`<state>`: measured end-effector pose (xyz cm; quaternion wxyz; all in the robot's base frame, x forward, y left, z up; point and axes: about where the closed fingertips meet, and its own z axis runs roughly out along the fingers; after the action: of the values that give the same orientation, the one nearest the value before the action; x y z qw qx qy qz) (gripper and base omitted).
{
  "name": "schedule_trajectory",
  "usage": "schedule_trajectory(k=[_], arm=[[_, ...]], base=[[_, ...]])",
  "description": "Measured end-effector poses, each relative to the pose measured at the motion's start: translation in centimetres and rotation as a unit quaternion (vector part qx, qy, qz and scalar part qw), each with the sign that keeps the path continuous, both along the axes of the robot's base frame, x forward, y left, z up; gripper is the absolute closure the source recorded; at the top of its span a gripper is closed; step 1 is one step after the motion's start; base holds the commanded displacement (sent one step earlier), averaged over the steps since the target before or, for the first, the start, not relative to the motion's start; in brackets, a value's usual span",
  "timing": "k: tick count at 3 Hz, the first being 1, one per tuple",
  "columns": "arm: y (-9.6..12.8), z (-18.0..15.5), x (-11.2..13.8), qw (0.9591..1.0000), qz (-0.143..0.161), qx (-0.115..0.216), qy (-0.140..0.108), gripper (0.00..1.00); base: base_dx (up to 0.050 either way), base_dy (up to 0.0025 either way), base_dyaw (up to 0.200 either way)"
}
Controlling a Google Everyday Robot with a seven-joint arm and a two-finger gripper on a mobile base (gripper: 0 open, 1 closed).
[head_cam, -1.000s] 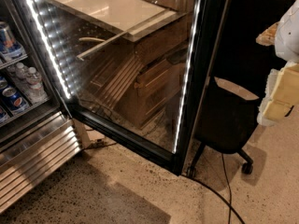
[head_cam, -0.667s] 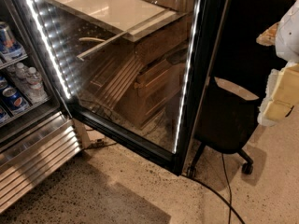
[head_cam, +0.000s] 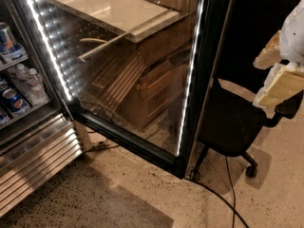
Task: Close right fridge door
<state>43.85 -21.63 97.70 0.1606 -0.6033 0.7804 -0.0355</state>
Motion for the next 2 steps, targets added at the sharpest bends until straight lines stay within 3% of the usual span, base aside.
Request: schedule_trajectory(k=[2], arm=[[0.0,0.0,0.0,1.0,0.0,0.0,0.0,0.89]], base=[[0.0,0.0,0.0]])
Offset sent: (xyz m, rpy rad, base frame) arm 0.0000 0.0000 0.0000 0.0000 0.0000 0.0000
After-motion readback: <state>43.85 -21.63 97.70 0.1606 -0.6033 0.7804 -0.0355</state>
